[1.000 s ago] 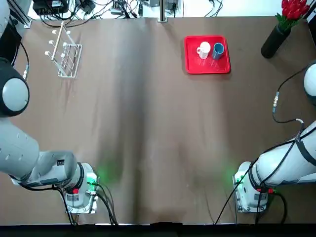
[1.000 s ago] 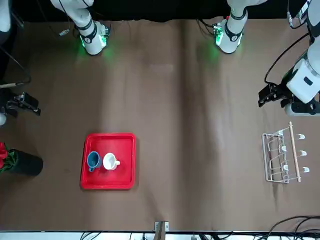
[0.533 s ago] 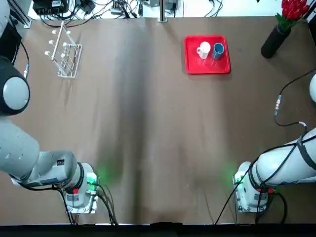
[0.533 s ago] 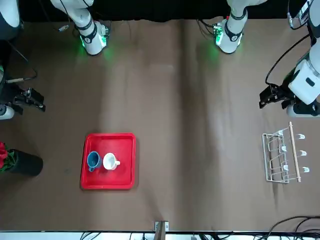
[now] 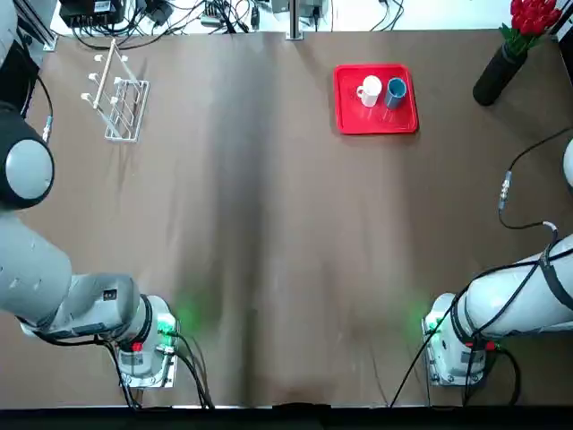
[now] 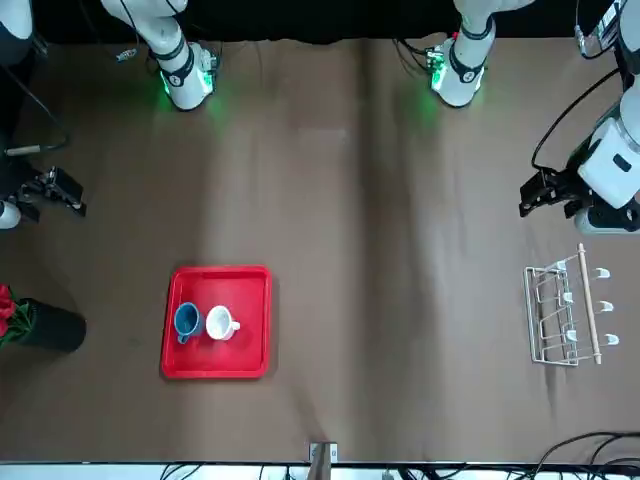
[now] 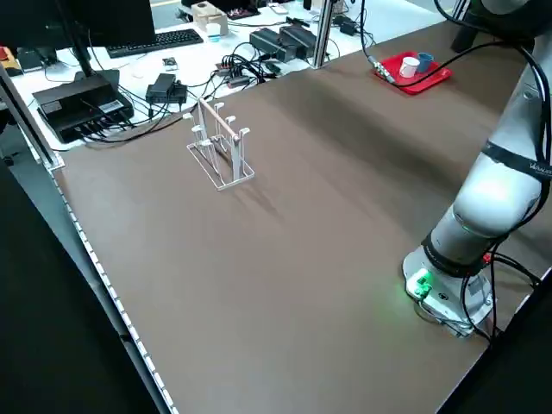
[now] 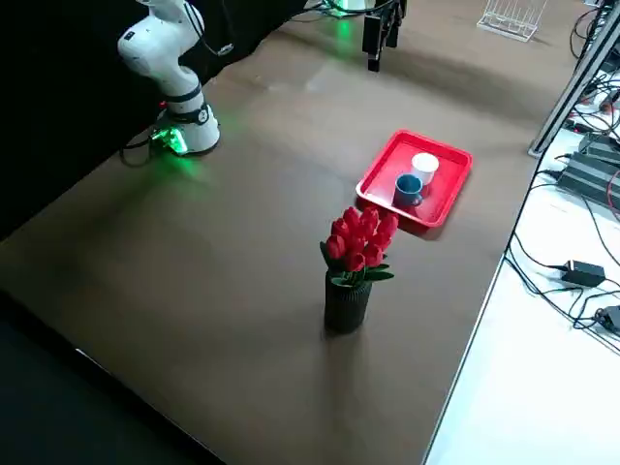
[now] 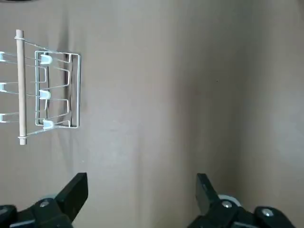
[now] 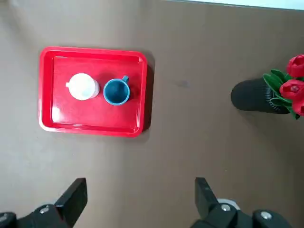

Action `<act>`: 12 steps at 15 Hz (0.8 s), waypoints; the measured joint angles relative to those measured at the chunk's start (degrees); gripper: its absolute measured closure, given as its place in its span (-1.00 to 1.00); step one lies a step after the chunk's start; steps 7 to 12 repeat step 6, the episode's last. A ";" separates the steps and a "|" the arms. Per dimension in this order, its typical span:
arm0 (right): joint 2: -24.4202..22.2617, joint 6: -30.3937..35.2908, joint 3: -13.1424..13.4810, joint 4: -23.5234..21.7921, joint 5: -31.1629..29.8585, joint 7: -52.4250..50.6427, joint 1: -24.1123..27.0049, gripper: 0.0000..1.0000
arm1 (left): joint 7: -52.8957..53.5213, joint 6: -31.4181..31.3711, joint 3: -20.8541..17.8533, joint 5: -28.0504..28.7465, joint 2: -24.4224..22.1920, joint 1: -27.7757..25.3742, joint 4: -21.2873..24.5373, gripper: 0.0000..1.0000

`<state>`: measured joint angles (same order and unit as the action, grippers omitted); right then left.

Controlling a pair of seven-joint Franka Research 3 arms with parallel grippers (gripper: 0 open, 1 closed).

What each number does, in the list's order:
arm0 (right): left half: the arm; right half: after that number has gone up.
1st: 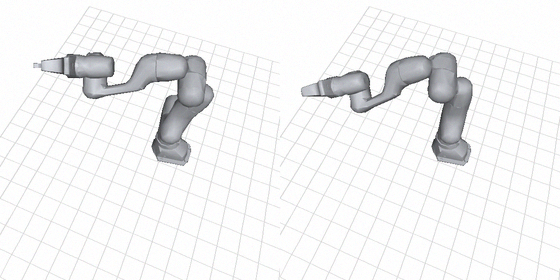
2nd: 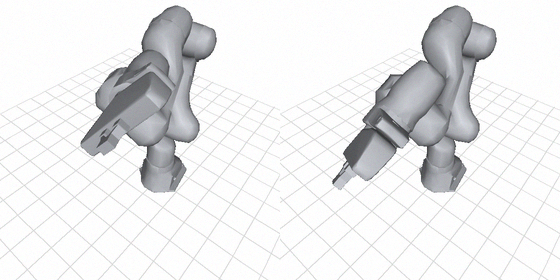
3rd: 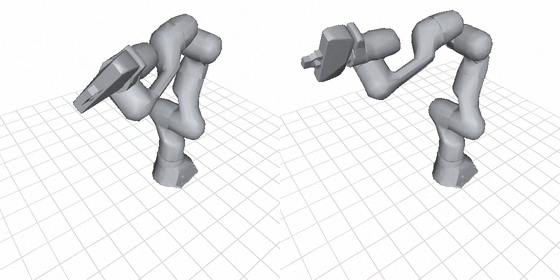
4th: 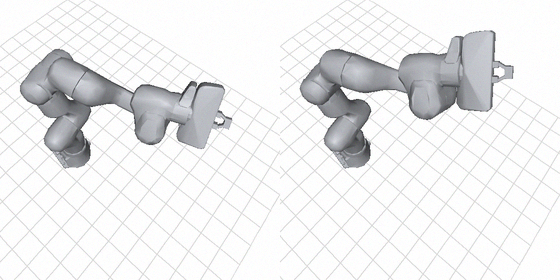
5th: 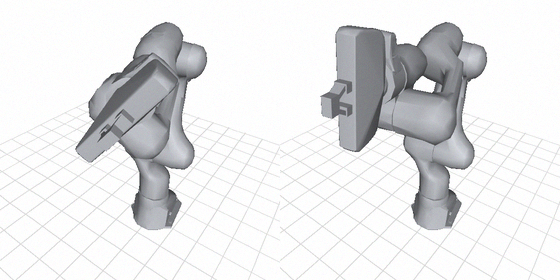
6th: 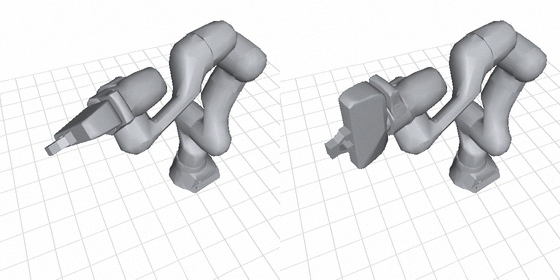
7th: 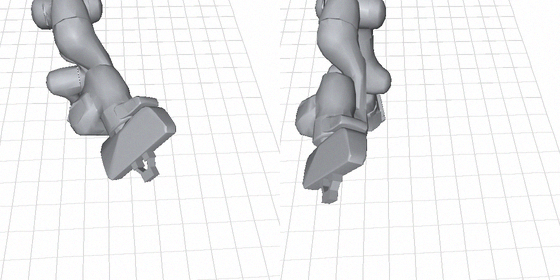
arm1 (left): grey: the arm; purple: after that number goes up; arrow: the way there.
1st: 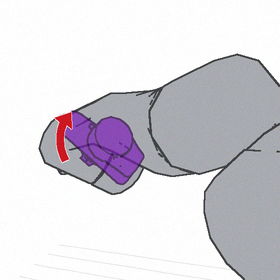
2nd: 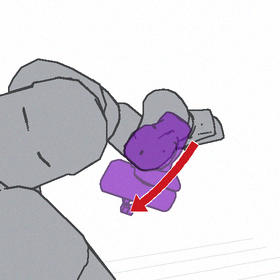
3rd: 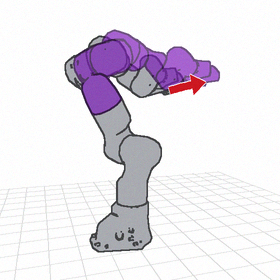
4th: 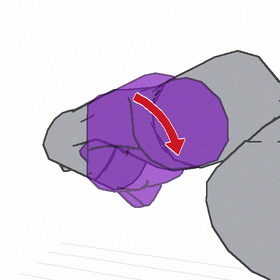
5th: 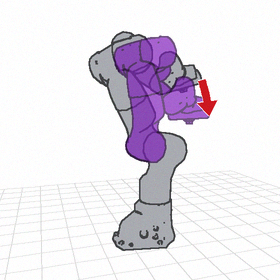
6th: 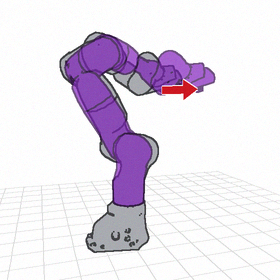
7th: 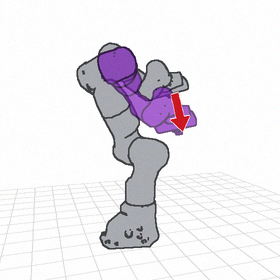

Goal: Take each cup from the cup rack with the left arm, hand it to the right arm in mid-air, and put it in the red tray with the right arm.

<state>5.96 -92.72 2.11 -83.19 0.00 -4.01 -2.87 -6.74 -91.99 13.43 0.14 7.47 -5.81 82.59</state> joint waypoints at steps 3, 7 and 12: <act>0.00 0.04 -0.01 0.00 -0.01 0.00 0.00 -1.00 | 0.45 0.00 -0.07 0.59 0.00 -0.02 -0.04 -1.00; 0.00 0.04 -0.10 0.00 -0.27 0.00 -0.04 -1.00 | 2.58 0.00 -0.07 1.18 0.00 -0.01 -0.08 -1.00; 0.00 0.04 -0.10 0.00 -0.27 0.00 -0.04 -1.00 | 2.58 0.00 -0.07 1.18 0.00 -0.01 -0.08 -1.00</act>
